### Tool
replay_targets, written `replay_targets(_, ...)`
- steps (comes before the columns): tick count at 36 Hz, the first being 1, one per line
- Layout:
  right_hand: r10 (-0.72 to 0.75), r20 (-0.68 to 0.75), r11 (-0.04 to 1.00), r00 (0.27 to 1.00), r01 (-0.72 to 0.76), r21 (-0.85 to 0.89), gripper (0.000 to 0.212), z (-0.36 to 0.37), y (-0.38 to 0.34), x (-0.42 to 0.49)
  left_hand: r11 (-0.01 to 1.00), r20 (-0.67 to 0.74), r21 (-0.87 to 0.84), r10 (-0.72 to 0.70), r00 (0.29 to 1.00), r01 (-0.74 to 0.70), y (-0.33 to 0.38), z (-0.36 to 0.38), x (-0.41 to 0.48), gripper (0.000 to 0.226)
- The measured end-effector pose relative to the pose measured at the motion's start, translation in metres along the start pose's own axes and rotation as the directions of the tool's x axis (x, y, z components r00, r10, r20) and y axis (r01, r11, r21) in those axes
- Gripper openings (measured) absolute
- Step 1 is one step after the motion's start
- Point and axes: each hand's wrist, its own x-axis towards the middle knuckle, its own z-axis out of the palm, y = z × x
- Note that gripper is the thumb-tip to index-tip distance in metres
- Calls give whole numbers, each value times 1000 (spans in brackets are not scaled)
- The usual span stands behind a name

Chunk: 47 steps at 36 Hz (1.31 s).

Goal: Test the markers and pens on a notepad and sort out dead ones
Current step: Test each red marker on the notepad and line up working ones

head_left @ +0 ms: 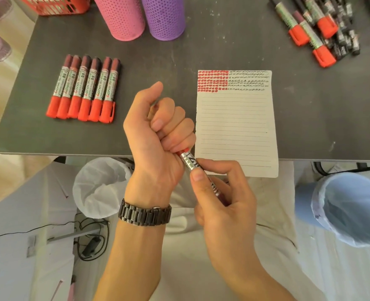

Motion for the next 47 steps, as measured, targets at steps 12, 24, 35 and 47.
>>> replay_targets(12,-12,387,894,922,183,-410,20,-41,-27,55,863,88,487,103,991,-133,18,-29,-10,36)
replay_targets(24,120,672,558,731,510,-655,30,-36,-51,92,255,-41,965,-68,997,57,52,-77,-48,25)
replay_targets(35,75,707,302,703,660,-688,45,11,-44,119,320,-95,947,264,960,6,91,-94,-70,16)
replay_targets(47,-6,591,107,807,588,-802,74,68,-23,147,254,-244,967,867,435,37,151,-147,-30,8)
